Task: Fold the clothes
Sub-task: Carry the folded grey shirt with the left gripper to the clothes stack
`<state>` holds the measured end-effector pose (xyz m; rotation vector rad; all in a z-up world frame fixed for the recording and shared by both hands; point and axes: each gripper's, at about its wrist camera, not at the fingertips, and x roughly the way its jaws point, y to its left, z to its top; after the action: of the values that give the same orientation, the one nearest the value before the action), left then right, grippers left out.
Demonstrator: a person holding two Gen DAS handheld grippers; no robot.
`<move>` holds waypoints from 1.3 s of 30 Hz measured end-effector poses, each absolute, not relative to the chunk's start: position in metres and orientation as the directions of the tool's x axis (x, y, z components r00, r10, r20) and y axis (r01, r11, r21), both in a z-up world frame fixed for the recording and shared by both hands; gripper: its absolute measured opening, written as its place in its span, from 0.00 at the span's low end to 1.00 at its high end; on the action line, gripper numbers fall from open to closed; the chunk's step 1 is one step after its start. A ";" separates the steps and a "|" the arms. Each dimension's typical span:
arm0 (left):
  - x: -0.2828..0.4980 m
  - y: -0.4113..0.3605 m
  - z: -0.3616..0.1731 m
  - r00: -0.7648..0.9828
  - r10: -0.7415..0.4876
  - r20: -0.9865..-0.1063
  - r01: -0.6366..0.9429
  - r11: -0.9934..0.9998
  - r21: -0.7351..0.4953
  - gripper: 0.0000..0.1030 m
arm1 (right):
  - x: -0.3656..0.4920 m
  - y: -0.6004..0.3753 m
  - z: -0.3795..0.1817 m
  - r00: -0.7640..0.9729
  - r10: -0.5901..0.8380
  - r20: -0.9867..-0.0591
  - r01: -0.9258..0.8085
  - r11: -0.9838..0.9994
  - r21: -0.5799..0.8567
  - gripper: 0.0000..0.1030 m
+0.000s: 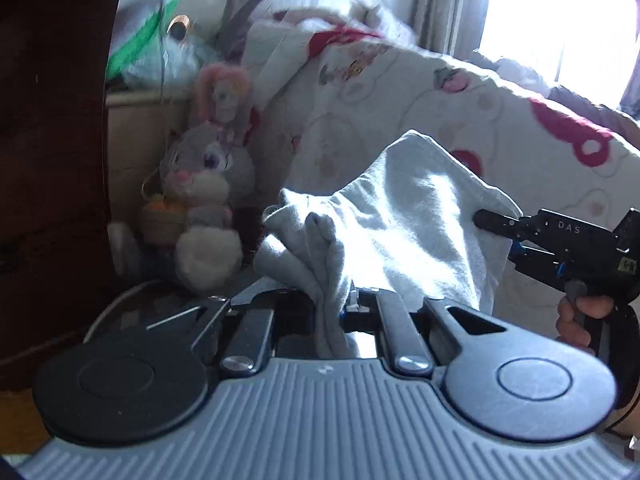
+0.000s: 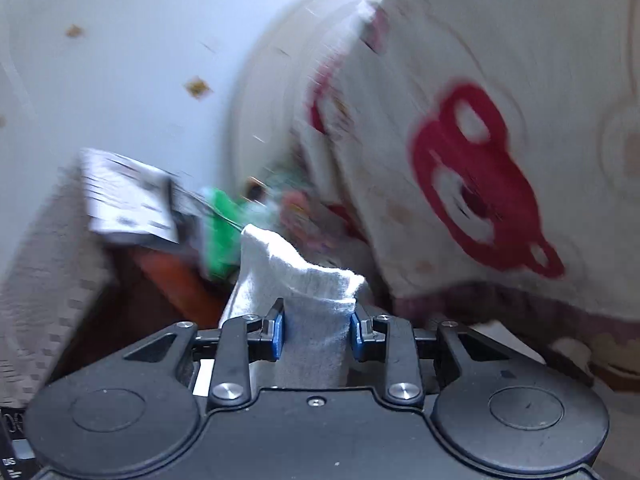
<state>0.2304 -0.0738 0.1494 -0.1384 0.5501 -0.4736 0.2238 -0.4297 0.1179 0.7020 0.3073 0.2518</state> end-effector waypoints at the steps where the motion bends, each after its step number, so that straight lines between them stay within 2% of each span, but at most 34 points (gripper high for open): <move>1: 0.244 -0.078 0.130 0.727 -0.453 -0.516 0.375 0.891 -0.255 0.09 | 0.230 -0.431 0.104 0.923 0.315 -0.223 -0.094 0.743 0.663 0.34; 3: 0.267 -0.086 0.094 0.685 -0.425 -0.592 0.339 0.905 -0.258 0.10 | 0.242 -0.434 0.076 0.914 0.290 -0.284 -0.035 0.753 0.657 0.34; 4: 0.267 -0.088 0.088 0.695 -0.424 -0.581 0.344 0.905 -0.250 0.10 | 0.247 -0.436 0.064 0.910 0.279 -0.306 -0.011 0.754 0.656 0.34; 7: 0.261 -0.097 0.085 0.733 -0.424 -0.532 0.376 0.904 -0.201 0.10 | 0.243 -0.447 0.060 0.921 0.276 -0.276 -0.003 0.713 0.701 0.34; 9: 0.264 -0.101 0.088 0.732 -0.427 -0.530 0.376 0.903 -0.208 0.10 | 0.246 -0.451 0.062 0.926 0.261 -0.275 0.011 0.706 0.708 0.34; 10: 0.266 -0.102 0.089 0.734 -0.425 -0.530 0.374 0.904 -0.208 0.10 | 0.246 -0.452 0.062 0.927 0.251 -0.278 0.020 0.707 0.707 0.36; 11: 0.268 -0.104 0.088 0.738 -0.420 -0.528 0.372 0.906 -0.200 0.10 | 0.246 -0.451 0.062 0.930 0.238 -0.282 0.029 0.714 0.700 0.41; 12: 0.266 -0.104 0.087 0.744 -0.412 -0.526 0.371 0.909 -0.189 0.10 | 0.244 -0.449 0.065 0.936 0.205 -0.285 0.040 0.745 0.666 0.46; 16: 0.258 -0.100 0.090 0.753 -0.405 -0.519 0.372 0.912 -0.172 0.10 | 0.237 -0.433 0.088 0.953 0.061 -0.298 0.095 0.871 0.482 0.45; 18: 0.253 -0.096 0.091 0.753 -0.403 -0.521 0.370 0.913 -0.172 0.10 | 0.218 -0.418 0.104 0.974 -0.034 -0.225 0.119 0.921 0.372 0.33; 21: 0.252 -0.092 0.093 0.752 -0.401 -0.523 0.366 0.914 -0.176 0.11 | 0.183 -0.390 0.127 0.994 -0.094 -0.063 0.104 0.977 0.187 0.32; 22: 0.248 -0.089 0.099 0.759 -0.405 -0.510 0.369 0.913 -0.176 0.11 | 0.180 -0.380 0.130 0.996 -0.062 -0.063 0.069 0.991 0.115 0.31; 26: 0.230 -0.076 0.122 0.789 -0.419 -0.449 0.379 0.908 -0.180 0.17 | 0.182 -0.346 0.125 0.993 -0.002 -0.120 -0.010 0.995 -0.097 0.40; 30: 0.211 -0.063 0.140 0.834 -0.423 -0.353 0.326 0.896 -0.302 0.19 | 0.193 -0.340 0.107 0.983 0.018 -0.182 -0.041 0.992 -0.123 0.40; 31: 0.207 -0.063 0.142 0.856 -0.402 -0.324 0.313 0.903 -0.294 0.18 | 0.192 -0.342 0.105 0.982 0.019 -0.190 -0.041 0.993 -0.112 0.40; 33: 0.194 -0.068 0.146 0.928 -0.295 -0.226 0.257 0.949 -0.183 0.16 | 0.194 -0.345 0.101 0.978 0.015 -0.210 -0.036 0.995 -0.097 0.40; 35: 0.192 -0.069 0.151 0.934 -0.301 -0.191 0.278 0.951 -0.139 0.15 | 0.198 -0.346 0.099 0.976 0.017 -0.216 -0.038 0.995 -0.094 0.41; 36: 0.193 -0.070 0.153 0.929 -0.316 -0.191 0.297 0.947 -0.124 0.15 | 0.200 -0.347 0.099 0.976 0.020 -0.219 -0.041 0.995 -0.092 0.43; 39: 0.221 -0.084 0.139 0.817 -0.452 -0.358 0.417 0.892 -0.173 0.17 | 0.202 -0.345 0.102 0.973 0.055 -0.224 -0.075 0.994 -0.079 0.47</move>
<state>0.2215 -0.0842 0.1386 -0.0882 0.4028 -0.4635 0.2024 -0.3449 0.1023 -0.0872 0.2235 0.0656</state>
